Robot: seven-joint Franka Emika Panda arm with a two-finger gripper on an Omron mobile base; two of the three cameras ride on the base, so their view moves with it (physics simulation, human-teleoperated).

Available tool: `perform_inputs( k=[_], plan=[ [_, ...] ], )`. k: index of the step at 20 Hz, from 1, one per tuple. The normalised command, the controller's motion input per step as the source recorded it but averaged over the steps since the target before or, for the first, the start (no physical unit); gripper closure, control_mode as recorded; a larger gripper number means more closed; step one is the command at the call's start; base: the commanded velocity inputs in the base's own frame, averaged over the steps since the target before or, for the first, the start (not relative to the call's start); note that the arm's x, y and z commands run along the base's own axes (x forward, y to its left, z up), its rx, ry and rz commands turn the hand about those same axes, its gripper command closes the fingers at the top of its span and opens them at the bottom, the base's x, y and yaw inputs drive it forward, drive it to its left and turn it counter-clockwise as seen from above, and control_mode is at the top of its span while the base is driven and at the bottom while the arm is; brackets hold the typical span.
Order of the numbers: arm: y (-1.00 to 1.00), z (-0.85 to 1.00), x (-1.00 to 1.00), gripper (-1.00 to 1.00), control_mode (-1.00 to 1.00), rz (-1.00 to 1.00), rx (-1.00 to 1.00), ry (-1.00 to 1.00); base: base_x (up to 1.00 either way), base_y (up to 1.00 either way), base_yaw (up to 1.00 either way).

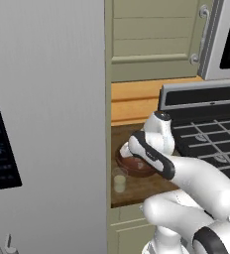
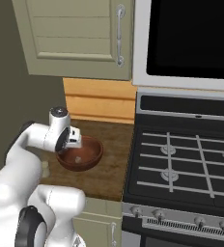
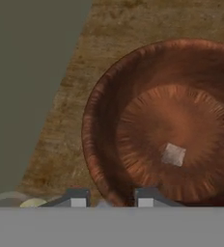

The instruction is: Grab a lemon wedge from the fridge and one ice cube from the ice bowl, and put them in the glass of lemonade.

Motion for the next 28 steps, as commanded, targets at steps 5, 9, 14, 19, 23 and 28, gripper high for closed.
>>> perform_inputs(
  k=[5, 9, 14, 19, 23, 28],
  plan=[
    [0.53, 0.34, -0.08, 1.00, -1.00, 0.00, 0.12, 0.00, 0.00, 0.00, 0.00],
    [0.41, 0.04, -0.07, 1.00, -1.00, 0.01, 0.04, 0.00, 0.00, 0.00, 0.00],
    [0.02, -0.23, -0.05, 1.00, -1.00, 0.01, 0.01, 0.00, 0.00, 0.00, 0.00],
    [0.12, -0.04, 0.00, 1.00, -1.00, 0.00, 0.03, 0.00, 0.00, 0.00, 0.00],
    [0.41, 0.00, -0.01, 1.00, -1.00, 0.00, 0.00, 0.00, 0.00, 0.00, 0.00],
    [0.08, -0.07, 0.01, 1.00, -1.00, 0.00, 0.00, 0.00, 0.00, 0.00, 0.00]
  ],
)
